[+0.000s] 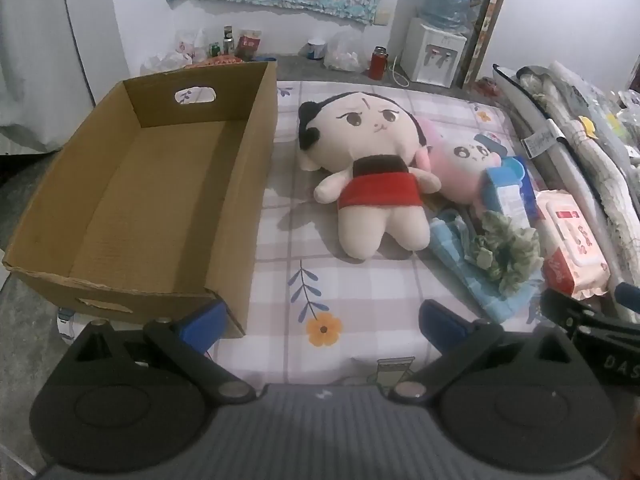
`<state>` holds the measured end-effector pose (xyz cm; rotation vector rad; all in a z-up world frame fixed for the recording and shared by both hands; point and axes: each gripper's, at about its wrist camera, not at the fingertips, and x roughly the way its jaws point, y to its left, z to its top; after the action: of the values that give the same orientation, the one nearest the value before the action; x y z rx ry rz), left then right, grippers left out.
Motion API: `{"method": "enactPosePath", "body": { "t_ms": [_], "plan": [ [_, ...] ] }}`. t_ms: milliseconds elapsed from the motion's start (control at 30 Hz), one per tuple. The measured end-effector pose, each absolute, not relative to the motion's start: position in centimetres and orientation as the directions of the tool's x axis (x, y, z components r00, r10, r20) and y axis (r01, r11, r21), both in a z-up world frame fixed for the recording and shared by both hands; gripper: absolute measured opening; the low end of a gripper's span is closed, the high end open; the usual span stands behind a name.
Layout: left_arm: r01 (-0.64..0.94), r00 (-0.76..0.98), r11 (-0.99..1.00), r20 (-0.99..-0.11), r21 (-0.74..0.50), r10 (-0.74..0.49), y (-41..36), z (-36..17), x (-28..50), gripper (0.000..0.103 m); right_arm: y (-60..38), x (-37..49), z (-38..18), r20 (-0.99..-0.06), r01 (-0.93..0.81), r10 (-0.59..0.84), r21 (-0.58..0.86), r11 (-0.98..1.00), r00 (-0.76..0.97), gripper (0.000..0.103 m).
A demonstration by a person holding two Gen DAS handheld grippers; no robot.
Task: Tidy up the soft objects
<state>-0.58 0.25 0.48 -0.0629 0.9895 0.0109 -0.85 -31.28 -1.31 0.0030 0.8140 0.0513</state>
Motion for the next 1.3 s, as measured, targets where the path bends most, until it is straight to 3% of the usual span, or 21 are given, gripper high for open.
{"method": "enactPosePath", "body": {
  "t_ms": [1300],
  "plan": [
    [-0.038, 0.556, 0.998, -0.831, -0.05, -0.02, 0.4, 0.6, -0.7, 0.103, -31.1, -1.0, -1.2, -0.722, -0.049, 0.046, 0.017, 0.999, 0.69, 0.102]
  ]
}}
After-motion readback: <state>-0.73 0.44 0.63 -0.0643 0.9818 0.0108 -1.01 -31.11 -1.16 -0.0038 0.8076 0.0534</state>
